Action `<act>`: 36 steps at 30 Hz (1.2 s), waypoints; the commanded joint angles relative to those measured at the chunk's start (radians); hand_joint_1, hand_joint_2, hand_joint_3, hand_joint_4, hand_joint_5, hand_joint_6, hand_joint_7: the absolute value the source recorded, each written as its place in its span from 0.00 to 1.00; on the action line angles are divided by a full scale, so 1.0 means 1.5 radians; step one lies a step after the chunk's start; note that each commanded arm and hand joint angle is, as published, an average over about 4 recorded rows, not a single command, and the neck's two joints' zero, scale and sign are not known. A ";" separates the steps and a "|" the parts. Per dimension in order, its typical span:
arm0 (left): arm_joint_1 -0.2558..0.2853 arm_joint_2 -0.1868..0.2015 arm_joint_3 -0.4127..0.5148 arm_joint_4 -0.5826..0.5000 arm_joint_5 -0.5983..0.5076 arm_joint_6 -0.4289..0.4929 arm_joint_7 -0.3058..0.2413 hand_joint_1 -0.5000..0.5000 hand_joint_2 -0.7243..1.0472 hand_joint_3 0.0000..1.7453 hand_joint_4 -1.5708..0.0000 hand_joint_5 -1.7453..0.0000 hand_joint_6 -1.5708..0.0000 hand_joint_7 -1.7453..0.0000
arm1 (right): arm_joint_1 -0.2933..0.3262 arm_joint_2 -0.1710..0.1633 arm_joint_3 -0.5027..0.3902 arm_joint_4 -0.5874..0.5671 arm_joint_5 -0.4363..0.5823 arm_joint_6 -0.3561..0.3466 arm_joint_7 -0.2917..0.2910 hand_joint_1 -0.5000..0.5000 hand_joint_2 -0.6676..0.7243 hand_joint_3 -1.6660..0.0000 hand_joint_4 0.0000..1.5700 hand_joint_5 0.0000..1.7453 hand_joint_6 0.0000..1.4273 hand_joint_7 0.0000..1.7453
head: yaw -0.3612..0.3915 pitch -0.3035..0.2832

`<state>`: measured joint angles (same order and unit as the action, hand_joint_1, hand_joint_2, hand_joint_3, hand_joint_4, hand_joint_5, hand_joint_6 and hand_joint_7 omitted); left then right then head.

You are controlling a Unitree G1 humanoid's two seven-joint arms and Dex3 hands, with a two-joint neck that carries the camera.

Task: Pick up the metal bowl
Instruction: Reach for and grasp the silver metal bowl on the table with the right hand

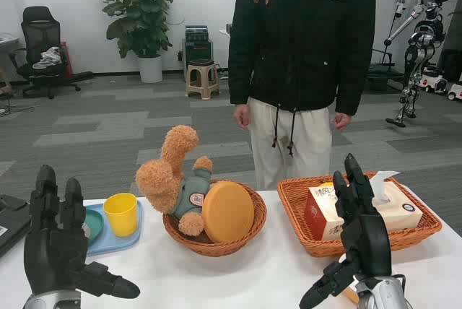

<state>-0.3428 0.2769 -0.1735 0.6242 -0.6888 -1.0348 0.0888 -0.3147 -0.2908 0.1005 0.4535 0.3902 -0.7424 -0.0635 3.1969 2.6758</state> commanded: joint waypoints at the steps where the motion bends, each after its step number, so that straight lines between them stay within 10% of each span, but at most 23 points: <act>1: 0.018 -0.039 0.014 -0.015 0.024 -0.007 0.000 0.00 0.05 0.05 1.00 1.00 1.00 1.00 | -0.005 -0.015 0.053 -0.001 0.067 -0.058 -0.034 0.04 0.77 1.00 0.00 0.00 0.00 0.00 | 0.010 -0.038; 36: 0.018 -0.039 0.012 -0.013 0.024 -0.007 0.000 0.00 0.04 0.05 1.00 1.00 1.00 1.00 | -0.001 -0.017 0.038 -0.002 0.092 -0.066 -0.033 0.04 0.77 1.00 0.00 0.00 0.00 0.00 | -0.023 -0.039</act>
<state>-0.3323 0.2113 -0.1593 0.6086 -0.6574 -1.0382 0.0898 -0.3151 -0.3053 0.1759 0.4545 0.5148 -0.8166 -0.1109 3.1705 2.6226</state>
